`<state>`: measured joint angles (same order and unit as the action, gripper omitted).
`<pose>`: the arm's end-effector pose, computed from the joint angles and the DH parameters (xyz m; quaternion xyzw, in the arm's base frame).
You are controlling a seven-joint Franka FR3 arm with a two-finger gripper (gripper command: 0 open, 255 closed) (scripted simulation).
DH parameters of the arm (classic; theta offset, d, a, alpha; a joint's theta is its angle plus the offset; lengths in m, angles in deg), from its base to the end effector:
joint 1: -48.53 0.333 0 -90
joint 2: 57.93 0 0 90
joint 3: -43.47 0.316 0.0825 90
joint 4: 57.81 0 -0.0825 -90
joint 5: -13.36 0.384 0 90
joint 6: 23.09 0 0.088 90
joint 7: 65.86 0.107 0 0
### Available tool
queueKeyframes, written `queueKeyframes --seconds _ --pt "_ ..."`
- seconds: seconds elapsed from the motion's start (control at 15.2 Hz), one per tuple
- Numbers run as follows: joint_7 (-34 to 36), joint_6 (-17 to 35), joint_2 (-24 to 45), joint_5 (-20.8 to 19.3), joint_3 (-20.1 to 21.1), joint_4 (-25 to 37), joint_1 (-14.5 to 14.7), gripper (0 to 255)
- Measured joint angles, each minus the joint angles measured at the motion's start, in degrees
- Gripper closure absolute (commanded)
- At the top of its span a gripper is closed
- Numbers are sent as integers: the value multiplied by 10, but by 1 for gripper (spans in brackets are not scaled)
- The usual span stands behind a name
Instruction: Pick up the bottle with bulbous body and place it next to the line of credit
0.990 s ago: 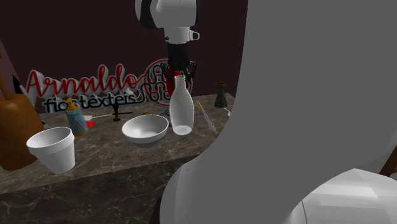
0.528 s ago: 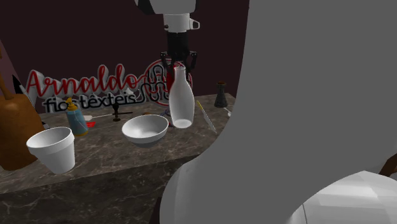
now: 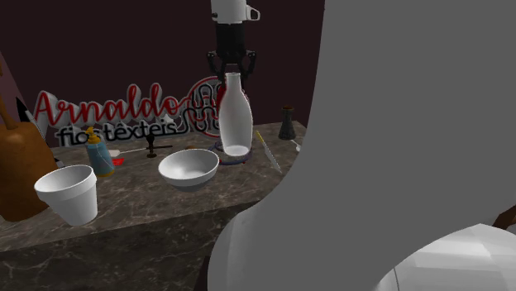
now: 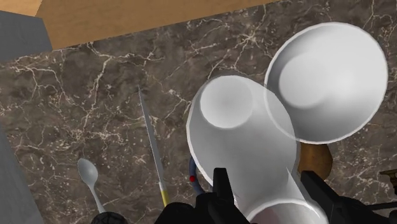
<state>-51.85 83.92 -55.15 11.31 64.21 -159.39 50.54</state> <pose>0.5396 0.2194 0.5283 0.9964 0.0806 0.0262 0.0004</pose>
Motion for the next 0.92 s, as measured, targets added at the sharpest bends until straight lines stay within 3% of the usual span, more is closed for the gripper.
queueKeyframes --seconds 0.92 --pt "0 -110 10 -3 2 119 2 255"
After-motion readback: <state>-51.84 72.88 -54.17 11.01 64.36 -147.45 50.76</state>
